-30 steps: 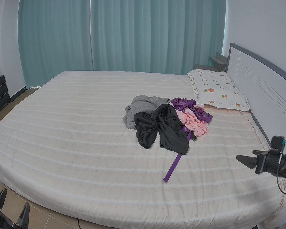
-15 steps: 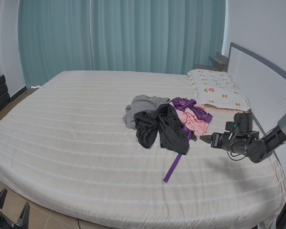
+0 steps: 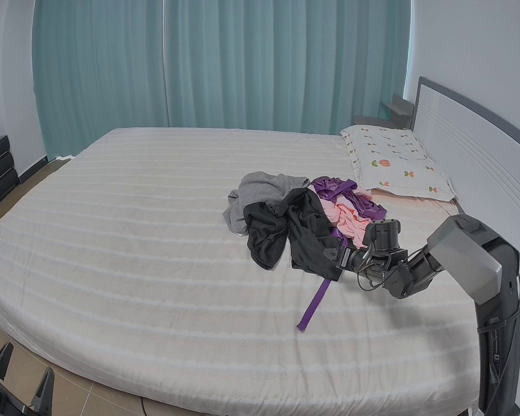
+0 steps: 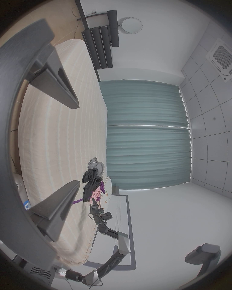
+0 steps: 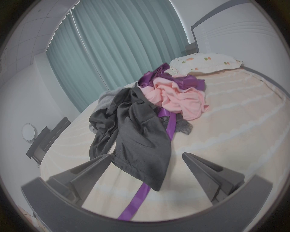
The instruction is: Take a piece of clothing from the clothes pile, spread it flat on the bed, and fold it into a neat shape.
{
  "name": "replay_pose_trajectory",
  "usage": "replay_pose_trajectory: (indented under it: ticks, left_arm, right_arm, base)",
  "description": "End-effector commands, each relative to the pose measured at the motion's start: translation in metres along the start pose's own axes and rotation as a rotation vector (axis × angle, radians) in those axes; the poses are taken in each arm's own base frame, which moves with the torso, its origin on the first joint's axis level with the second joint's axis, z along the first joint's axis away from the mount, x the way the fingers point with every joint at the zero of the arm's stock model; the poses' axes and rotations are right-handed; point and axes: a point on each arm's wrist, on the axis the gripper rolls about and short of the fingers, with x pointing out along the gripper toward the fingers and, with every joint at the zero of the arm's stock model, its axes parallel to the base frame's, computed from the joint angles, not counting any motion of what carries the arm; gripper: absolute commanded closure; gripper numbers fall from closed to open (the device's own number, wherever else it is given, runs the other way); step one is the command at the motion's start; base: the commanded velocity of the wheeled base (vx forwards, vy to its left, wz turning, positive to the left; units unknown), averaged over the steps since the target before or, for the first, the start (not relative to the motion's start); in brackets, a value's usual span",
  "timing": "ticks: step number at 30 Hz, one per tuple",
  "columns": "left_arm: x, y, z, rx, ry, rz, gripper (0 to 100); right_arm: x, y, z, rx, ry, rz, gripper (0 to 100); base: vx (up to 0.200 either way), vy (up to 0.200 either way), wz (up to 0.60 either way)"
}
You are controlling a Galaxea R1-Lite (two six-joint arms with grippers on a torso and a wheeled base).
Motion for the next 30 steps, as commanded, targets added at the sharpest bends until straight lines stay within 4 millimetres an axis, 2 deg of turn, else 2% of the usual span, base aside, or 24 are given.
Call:
replay_pose_trajectory:
  ticks: [1, 13, 22, 23, 30]
  left_arm:
    - [0.000, 0.000, -0.005, 0.000, 0.006, 0.000, 0]
    - [0.001, 0.000, -0.005, 0.000, 0.008, 0.000, 0]
    - [0.001, 0.000, -0.005, 0.000, 0.008, 0.000, 0]
    - [0.001, 0.000, -0.005, 0.000, 0.008, 0.000, 0]
    - [0.000, 0.000, -0.005, 0.000, 0.006, 0.000, 0]
  right_arm:
    - [0.028, -0.001, -0.025, 0.006, 0.035, 0.001, 0]
    - [0.058, 0.008, -0.026, 0.043, 0.009, 0.026, 0]
    - [0.062, 0.007, -0.026, 0.052, 0.021, 0.019, 0]
    - [0.062, 0.007, -0.026, 0.052, 0.021, 0.019, 100]
    - [0.058, 0.008, -0.026, 0.064, 0.023, 0.012, 100]
  base:
    - [0.000, 0.000, 0.00]
    - [0.000, 0.000, 0.00]
    - [0.000, 0.000, 0.00]
    - [0.000, 0.000, 0.00]
    - [0.000, 0.000, 0.00]
